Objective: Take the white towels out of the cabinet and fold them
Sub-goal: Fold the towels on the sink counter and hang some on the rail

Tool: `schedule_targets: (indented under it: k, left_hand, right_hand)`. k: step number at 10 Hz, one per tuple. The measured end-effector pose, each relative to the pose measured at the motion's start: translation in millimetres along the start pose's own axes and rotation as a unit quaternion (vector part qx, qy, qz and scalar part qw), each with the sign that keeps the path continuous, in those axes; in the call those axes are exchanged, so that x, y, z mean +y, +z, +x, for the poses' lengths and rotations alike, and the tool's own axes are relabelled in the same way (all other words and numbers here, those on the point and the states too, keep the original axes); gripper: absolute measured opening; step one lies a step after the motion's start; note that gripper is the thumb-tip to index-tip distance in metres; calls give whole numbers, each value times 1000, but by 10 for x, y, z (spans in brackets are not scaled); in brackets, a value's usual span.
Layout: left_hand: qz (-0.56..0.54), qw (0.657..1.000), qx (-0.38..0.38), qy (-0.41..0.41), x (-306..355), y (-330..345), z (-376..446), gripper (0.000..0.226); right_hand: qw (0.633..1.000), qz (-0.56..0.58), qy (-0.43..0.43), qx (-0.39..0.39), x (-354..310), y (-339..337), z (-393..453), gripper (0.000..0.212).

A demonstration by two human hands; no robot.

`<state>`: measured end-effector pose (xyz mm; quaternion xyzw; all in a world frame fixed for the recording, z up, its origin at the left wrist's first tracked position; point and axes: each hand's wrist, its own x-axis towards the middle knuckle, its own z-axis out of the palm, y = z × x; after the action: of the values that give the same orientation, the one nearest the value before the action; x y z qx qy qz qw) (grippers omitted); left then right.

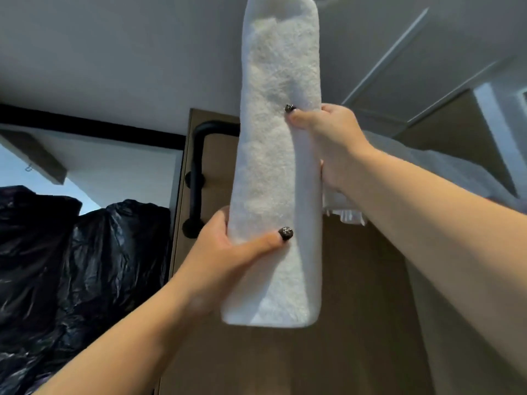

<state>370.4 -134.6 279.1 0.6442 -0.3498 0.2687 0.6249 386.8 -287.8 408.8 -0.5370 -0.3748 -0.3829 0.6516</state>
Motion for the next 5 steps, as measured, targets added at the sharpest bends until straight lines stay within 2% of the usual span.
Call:
schedule_targets:
  k: [1,2,3,4,5]
  left_hand:
    - [18,999,14,38,-22,-50,317,66]
    - [50,996,26,68,-38,-123,642,69]
    - [88,991,38,96,-62,-211,968,65]
    - [129,983,46,120,-118,-278,1261,62]
    - [157,976,60,139,-232,-313,1494,57]
  right_hand:
    - [1000,-12,-15,3,-97,73,378,14]
    - [999,-42,-24,18,-96,123,711,21]
    - [997,-56,-36,25,-54,180,1025,19]
    - [995,-86,-7,47,22,259,1262,41]
    - [990,-121,-9,71,97,377,1333,39]
